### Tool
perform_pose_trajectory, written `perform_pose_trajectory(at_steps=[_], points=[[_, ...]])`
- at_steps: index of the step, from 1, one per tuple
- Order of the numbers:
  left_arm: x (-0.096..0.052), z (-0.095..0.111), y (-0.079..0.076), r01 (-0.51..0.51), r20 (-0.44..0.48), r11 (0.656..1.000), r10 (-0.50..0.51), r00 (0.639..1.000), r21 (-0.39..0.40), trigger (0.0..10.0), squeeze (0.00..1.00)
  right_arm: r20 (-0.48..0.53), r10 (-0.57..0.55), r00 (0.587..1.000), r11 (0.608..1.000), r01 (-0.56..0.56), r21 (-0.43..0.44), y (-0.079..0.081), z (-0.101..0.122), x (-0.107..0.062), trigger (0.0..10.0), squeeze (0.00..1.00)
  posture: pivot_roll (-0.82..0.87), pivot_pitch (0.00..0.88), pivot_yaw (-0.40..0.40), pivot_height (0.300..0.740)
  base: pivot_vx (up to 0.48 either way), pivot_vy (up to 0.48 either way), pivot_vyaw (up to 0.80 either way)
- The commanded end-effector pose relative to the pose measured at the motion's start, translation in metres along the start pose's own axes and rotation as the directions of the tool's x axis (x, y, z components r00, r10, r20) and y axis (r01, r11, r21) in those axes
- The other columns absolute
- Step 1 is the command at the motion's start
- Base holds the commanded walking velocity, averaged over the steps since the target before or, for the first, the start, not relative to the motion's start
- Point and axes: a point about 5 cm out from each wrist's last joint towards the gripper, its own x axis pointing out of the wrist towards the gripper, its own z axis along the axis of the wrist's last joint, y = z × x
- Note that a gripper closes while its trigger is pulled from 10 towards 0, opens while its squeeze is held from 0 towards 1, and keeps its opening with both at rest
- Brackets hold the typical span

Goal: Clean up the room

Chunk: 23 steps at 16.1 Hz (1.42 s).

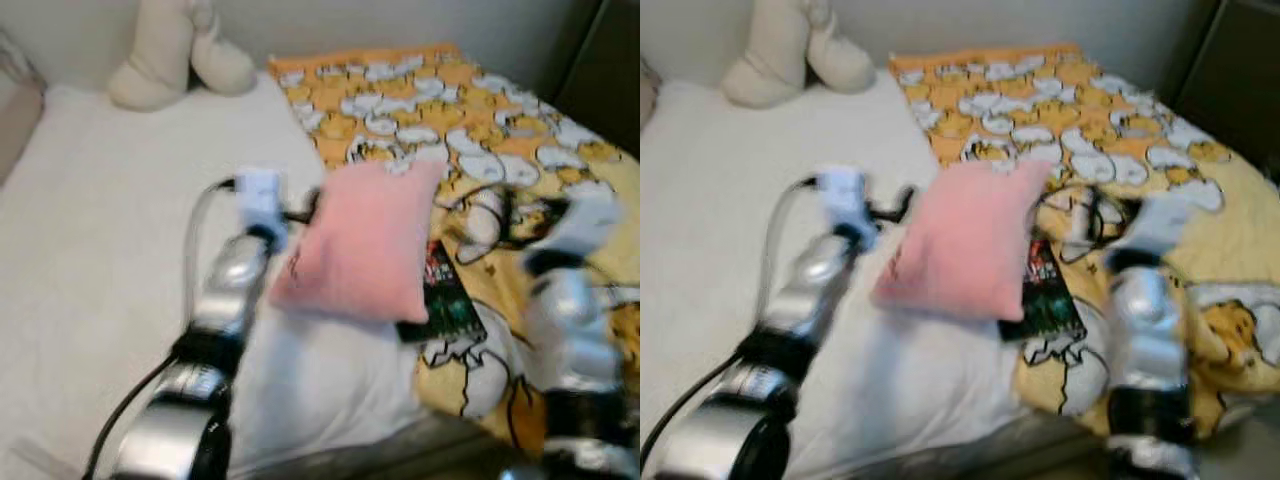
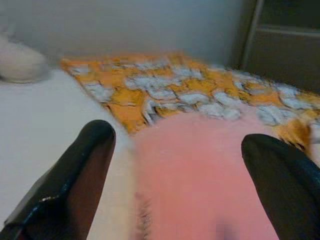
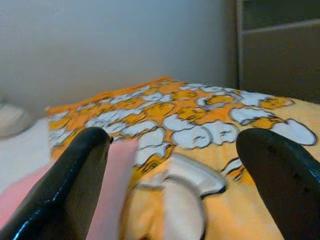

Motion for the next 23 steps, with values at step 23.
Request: perform_pose_trajectory(at_steps=[23], points=[[0.022, -0.022, -0.037, 0.067, -0.202, 0.965, -0.121, 0.972, -0.252, 10.0, 0.00, -0.366, 0.040, 0.930, 0.939, 0.090, 0.331, 0.005, -0.068, -0.014, 10.0, 0.00, -0.30, 0.254, -0.023, 0.740, 0.000, 0.000, 0.00]])
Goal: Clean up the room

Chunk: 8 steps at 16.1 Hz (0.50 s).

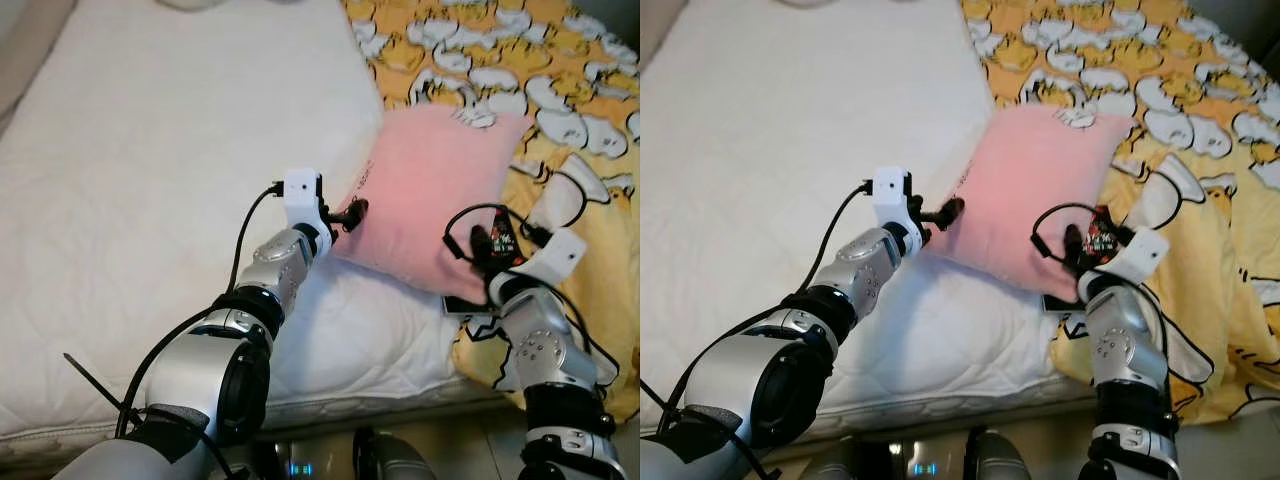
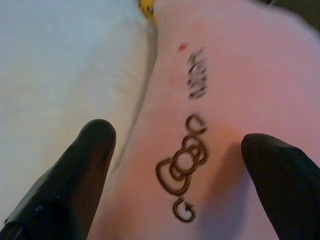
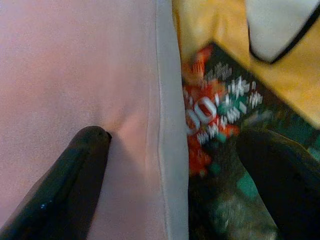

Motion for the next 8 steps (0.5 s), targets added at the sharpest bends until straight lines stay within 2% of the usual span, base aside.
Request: perform_pose_trajectory(at_steps=[1, 3, 6, 8], points=[[-0.001, -0.010, -0.003, 0.003, -0.033, 1.000, -0.003, 0.999, 0.020, 10.0, 0.00, -0.019, -0.001, 1.000, 1.000, 0.001, 0.017, -0.004, -0.004, -0.002, 10.0, 0.00, -0.31, 0.264, -0.019, 0.740, 0.000, 0.000, 0.00], [0.000, -0.016, -0.008, 0.020, -0.056, 1.000, -0.019, 0.998, 0.022, 10.0, 0.00, -0.016, 0.044, 0.999, 0.999, -0.043, 0.018, 0.001, -0.003, -0.002, 10.0, 0.00, -0.33, 0.277, -0.013, 0.740, 0.000, 0.000, 0.00], [0.002, -0.025, -0.025, 0.071, -0.088, 0.997, -0.070, 0.994, 0.009, 10.0, 0.00, -0.044, 0.186, 0.982, 0.983, -0.186, -0.004, 0.026, -0.006, 0.010, 10.0, 0.00, -0.34, 0.298, -0.008, 0.740, 0.000, 0.000, 0.00], [0.003, -0.032, -0.038, 0.128, -0.111, 0.992, -0.129, 0.985, -0.014, 10.0, 0.00, -0.055, 0.272, 0.961, 0.962, -0.270, 0.041, 0.047, -0.005, 0.015, 10.0, 0.00, -0.34, 0.298, -0.009, 0.740, 0.000, 0.000, 0.00]])
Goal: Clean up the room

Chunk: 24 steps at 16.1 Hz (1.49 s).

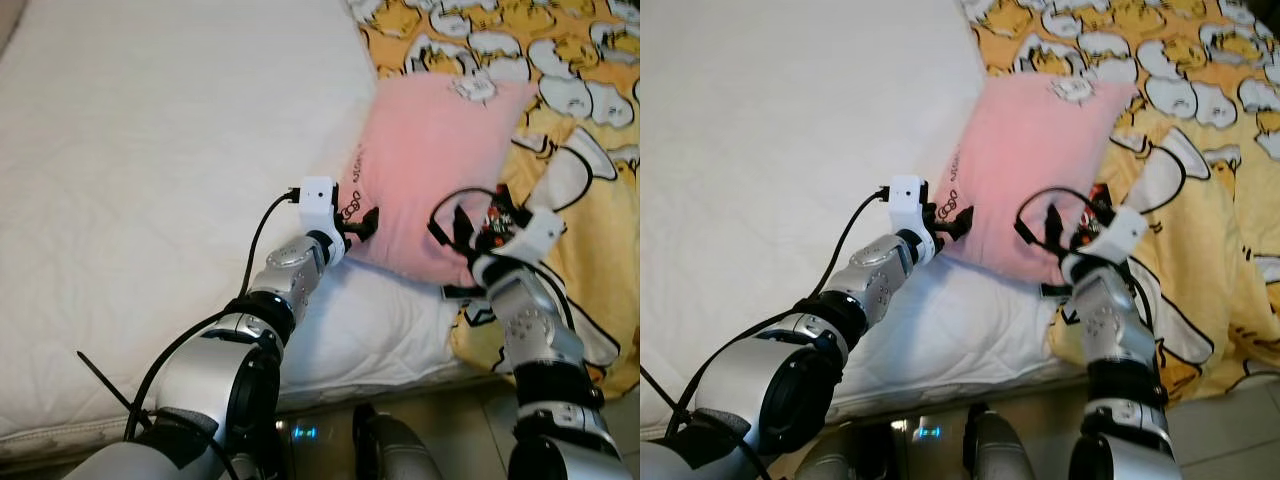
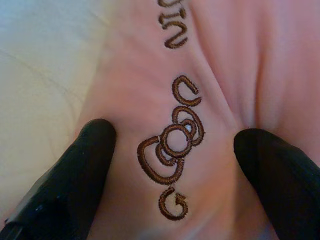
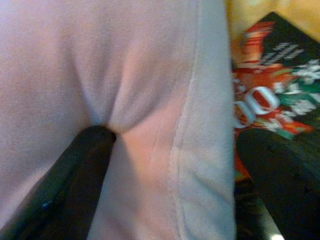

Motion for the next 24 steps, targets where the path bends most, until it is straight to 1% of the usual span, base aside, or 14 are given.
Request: perform_pose_trajectory(at_steps=[1, 2, 3, 4, 5, 6, 8, 9, 12, 14, 16, 19, 20, 24], points=[[0.002, -0.025, -0.026, 0.095, -0.088, 0.995, -0.098, 0.991, -0.031, 10.0, 0.00, -0.067, 0.069, 0.995, 0.996, -0.065, 0.058, 0.015, -0.014, 0.005, 10.0, 0.00, -0.35, 0.296, -0.011, 0.740, 0.000, 0.000, 0.00], [0.003, -0.029, -0.034, 0.127, -0.100, 0.991, -0.132, 0.986, -0.050, 10.0, 0.00, -0.086, 0.100, 0.991, 0.989, -0.090, 0.114, 0.021, -0.019, 0.007, 10.0, 0.00, -0.35, 0.295, -0.012, 0.740, 0.000, 0.000, 0.00], [0.003, -0.032, -0.038, 0.144, -0.103, 0.987, -0.151, 0.983, -0.068, 10.0, 0.00, -0.098, 0.122, 0.988, 0.985, -0.108, 0.138, 0.025, -0.022, 0.008, 10.0, 0.00, -0.35, 0.295, -0.012, 0.740, 0.000, 0.000, 0.00], [0.003, -0.033, -0.040, 0.148, -0.103, 0.986, -0.155, 0.983, -0.070, 3.6, 0.00, -0.103, 0.117, 0.988, 0.986, -0.103, 0.133, 0.024, -0.025, 0.008, 0.0, 0.00, -0.35, 0.295, -0.010, 0.740, 0.000, 0.000, 0.00], [0.003, -0.035, -0.043, 0.160, -0.103, 0.983, -0.170, 0.980, -0.094, 0.0, 0.00, -0.108, 0.091, 0.990, 0.987, -0.076, 0.138, 0.019, -0.027, 0.008, 0.0, 0.00, -0.34, 0.295, -0.010, 0.740, 0.000, 0.000, 0.00], [0.003, -0.035, -0.043, 0.163, -0.100, 0.980, -0.175, 0.979, -0.118, 0.0, 0.00, -0.109, 0.079, 0.991, 0.987, -0.062, 0.147, 0.016, -0.029, 0.007, 0.0, 0.00, -0.34, 0.294, -0.010, 0.740, 0.000, 0.000, 0.00], [0.003, -0.033, -0.043, 0.179, -0.073, 0.963, -0.197, 0.978, -0.200, 0.0, 0.00, -0.111, 0.074, 0.991, 0.985, -0.056, 0.163, 0.012, -0.031, 0.005, 0.0, 0.00, -0.33, 0.295, -0.009, 0.740, 0.000, 0.000, 0.00], [0.002, -0.033, -0.043, 0.188, -0.072, 0.961, -0.206, 0.976, -0.204, 0.0, 0.00, -0.112, 0.078, 0.991, 0.984, -0.058, 0.166, 0.012, -0.031, 0.005, 0.0, 0.00, -0.33, 0.295, -0.009, 0.740, 0.000, 0.000, 0.00], [0.001, -0.037, -0.044, 0.196, -0.079, 0.968, -0.210, 0.975, -0.159, 0.0, 0.00, -0.128, 0.106, 0.986, 0.983, -0.084, 0.164, 0.014, -0.033, 0.005, 0.0, 0.00, -0.33, 0.295, -0.010, 0.740, 0.000, 0.000, 0.00], [0.000, -0.042, -0.047, 0.233, -0.086, 0.962, -0.247, 0.965, -0.142, 0.0, 0.00, -0.148, 0.126, 0.981, 0.984, -0.104, 0.145, 0.016, -0.037, 0.001, 0.0, 0.00, -0.33, 0.297, -0.010, 0.740, 0.000, 0.000, 0.00], [-0.001, -0.043, -0.048, 0.248, -0.091, 0.961, -0.259, 0.961, -0.121, 0.0, 0.00, -0.152, 0.112, 0.982, 0.987, -0.092, 0.134, 0.012, -0.040, -0.001, 0.0, 0.00, -0.33, 0.294, -0.008, 0.740, 0.000, 0.000, 0.00], [-0.001, -0.045, -0.046, 0.238, -0.100, 0.964, -0.250, 0.963, -0.115, 0.0, 0.00, -0.147, 0.106, 0.983, 0.987, -0.087, 0.133, 0.008, -0.039, -0.002, 0.0, 0.00, -0.32, 0.291, -0.005, 0.740, 0.000, 0.000, 0.00], [-0.001, -0.045, -0.046, 0.234, -0.104, 0.964, -0.248, 0.963, -0.129, 0.0, 0.00, -0.147, 0.103, 0.984, 0.988, -0.084, 0.133, 0.007, -0.039, -0.003, 0.0, 0.00, -0.32, 0.291, -0.005, 0.740, 0.000, 0.000, 0.00], [-0.002, -0.048, -0.048, 0.240, -0.124, 0.961, -0.257, 0.959, -0.136, 0.0, 0.00, -0.157, 0.107, 0.982, 0.987, -0.087, 0.134, 0.007, -0.041, -0.003, 0.0, 0.00, -0.32, 0.297, -0.005, 0.740, 0.000, 0.000, 0.00]])
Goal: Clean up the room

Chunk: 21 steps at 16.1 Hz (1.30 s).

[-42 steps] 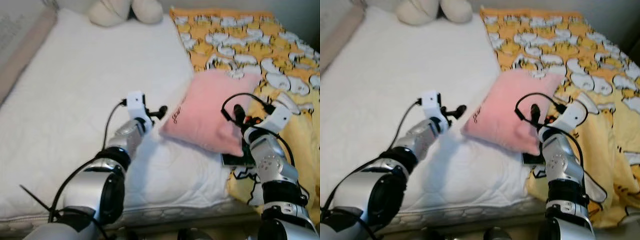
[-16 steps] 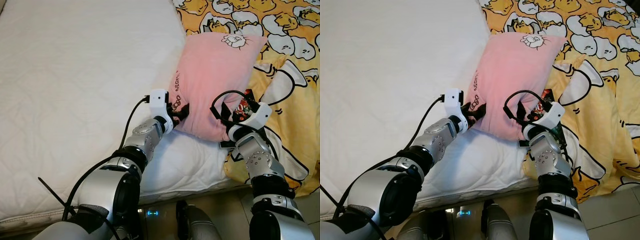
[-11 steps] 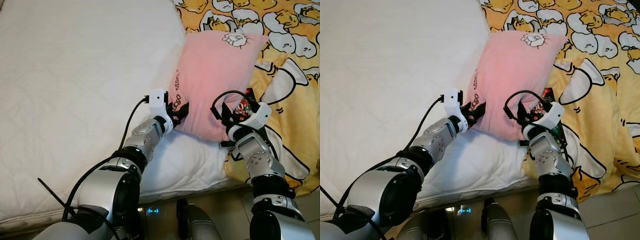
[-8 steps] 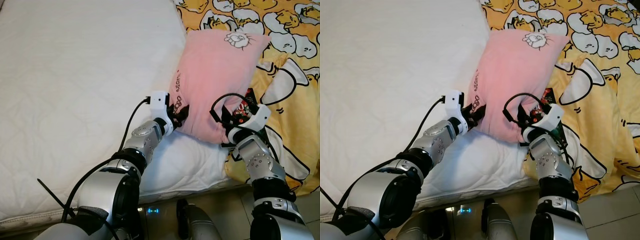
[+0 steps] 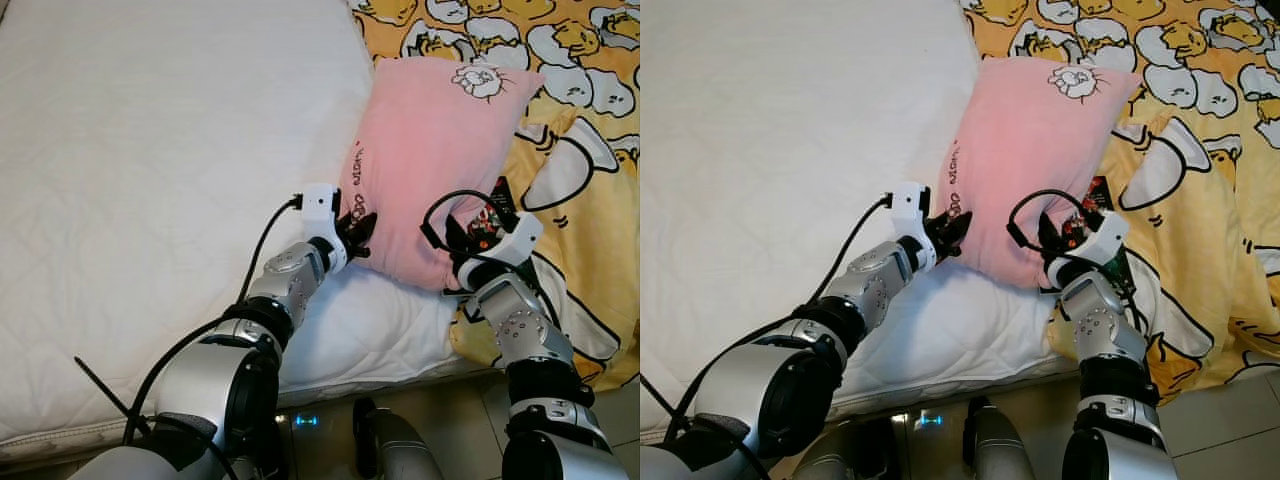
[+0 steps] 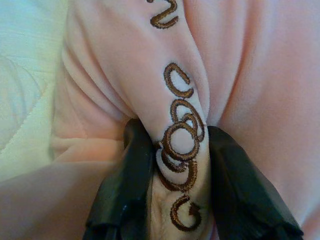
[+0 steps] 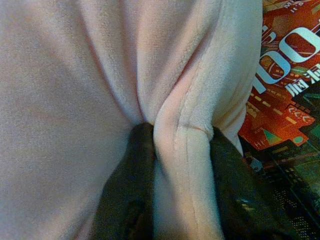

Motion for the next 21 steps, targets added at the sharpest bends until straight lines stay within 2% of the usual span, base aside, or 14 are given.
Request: perform_pose_trajectory(at_steps=[1, 6, 7, 8, 12, 16, 18, 19, 21], points=[[0.008, -0.043, -0.043, 0.124, -0.121, 0.990, -0.132, 0.984, -0.070, 0.0, 0.00, -0.099, 0.013, 0.995, 1.000, -0.012, 0.012, 0.001, -0.024, -0.002, 0.0, 0.00, -0.32, 0.297, -0.005, 0.740, 0.000, 0.000, 0.00], [0.009, -0.044, -0.049, 0.162, -0.110, 0.982, -0.172, 0.979, -0.097, 0.0, 0.00, -0.103, 0.022, 0.994, 1.000, -0.022, 0.000, -0.001, -0.023, -0.005, 0.0, 0.00, -0.33, 0.300, -0.010, 0.740, 0.000, 0.000, 0.00], [0.009, -0.044, -0.050, 0.160, -0.095, 0.974, -0.177, 0.980, -0.162, 0.0, 0.00, -0.110, 0.029, 0.994, 1.000, -0.029, 0.000, -0.001, -0.025, -0.006, 0.0, 0.00, -0.33, 0.298, -0.012, 0.740, 0.000, 0.000, 0.00], [0.009, -0.044, -0.050, 0.155, -0.095, 0.973, -0.173, 0.980, -0.171, 0.0, 0.00, -0.112, 0.031, 0.993, 1.000, -0.031, -0.001, -0.001, -0.025, -0.005, 0.0, 0.00, -0.33, 0.298, -0.012, 0.740, 0.000, 0.000, 0.00], [0.008, -0.041, -0.043, 0.129, -0.091, 0.982, -0.142, 0.986, -0.138, 0.0, 0.00, -0.115, 0.025, 0.993, 1.000, -0.025, 0.000, -0.002, -0.027, -0.005, 0.0, 0.00, -0.32, 0.293, -0.016, 0.740, 0.000, 0.000, 0.00], [0.009, -0.036, -0.043, 0.141, -0.083, 0.981, -0.153, 0.985, -0.137, 0.0, 0.00, -0.104, 0.019, 0.994, 1.000, -0.021, -0.019, -0.003, -0.020, 0.002, 0.0, 0.00, -0.31, 0.224, -0.012, 0.740, 0.000, 0.000, 0.00], [0.006, -0.043, -0.038, 0.107, -0.117, 0.986, -0.122, 0.986, -0.124, 0.0, 0.00, -0.072, 0.004, 0.997, 1.000, -0.005, -0.017, -0.005, -0.010, 0.007, 0.0, 0.00, -0.29, 0.170, 0.006, 0.740, 0.000, 0.000, 0.00], [0.004, -0.043, -0.032, 0.085, -0.123, 0.991, -0.097, 0.988, -0.100, 0.0, 0.00, -0.052, 0.011, 0.999, 1.000, -0.012, -0.028, -0.001, -0.005, 0.010, 0.0, 0.00, -0.28, 0.130, 0.022, 0.740, 0.000, 0.000, 0.00], [0.004, -0.026, -0.021, 0.065, -0.065, 0.997, -0.067, 0.996, -0.035, 0.0, 0.00, 0.009, 0.046, 0.999, 0.996, -0.045, -0.072, 0.008, 0.012, 0.016, 0.0, 0.00, -0.26, 0.062, 0.039, 0.740, 0.000, 0.000, 0.00]])
